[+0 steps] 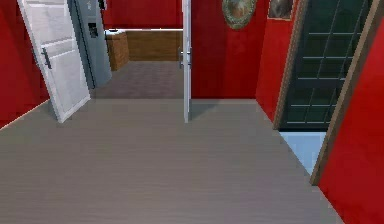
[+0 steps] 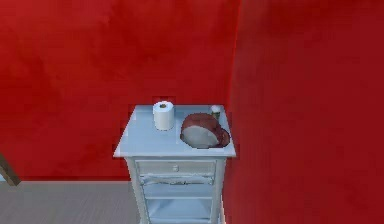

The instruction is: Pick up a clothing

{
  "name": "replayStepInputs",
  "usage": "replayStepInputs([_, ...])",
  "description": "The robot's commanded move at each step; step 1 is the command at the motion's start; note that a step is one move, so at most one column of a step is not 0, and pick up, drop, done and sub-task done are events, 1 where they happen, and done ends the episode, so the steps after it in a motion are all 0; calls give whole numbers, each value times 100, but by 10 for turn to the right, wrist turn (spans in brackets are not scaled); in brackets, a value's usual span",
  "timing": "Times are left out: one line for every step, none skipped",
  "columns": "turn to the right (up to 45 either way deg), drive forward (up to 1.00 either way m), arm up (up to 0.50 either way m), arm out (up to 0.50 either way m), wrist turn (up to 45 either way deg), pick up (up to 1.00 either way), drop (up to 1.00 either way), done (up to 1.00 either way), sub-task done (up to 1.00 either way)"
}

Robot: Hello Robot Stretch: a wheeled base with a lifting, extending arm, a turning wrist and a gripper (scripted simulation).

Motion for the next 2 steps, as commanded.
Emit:
replayStepInputs([0, 0, 50, 0, 0, 0, 0, 0, 0])
replayStepInputs([0, 0, 38, 0, 0, 0, 0, 0, 0])
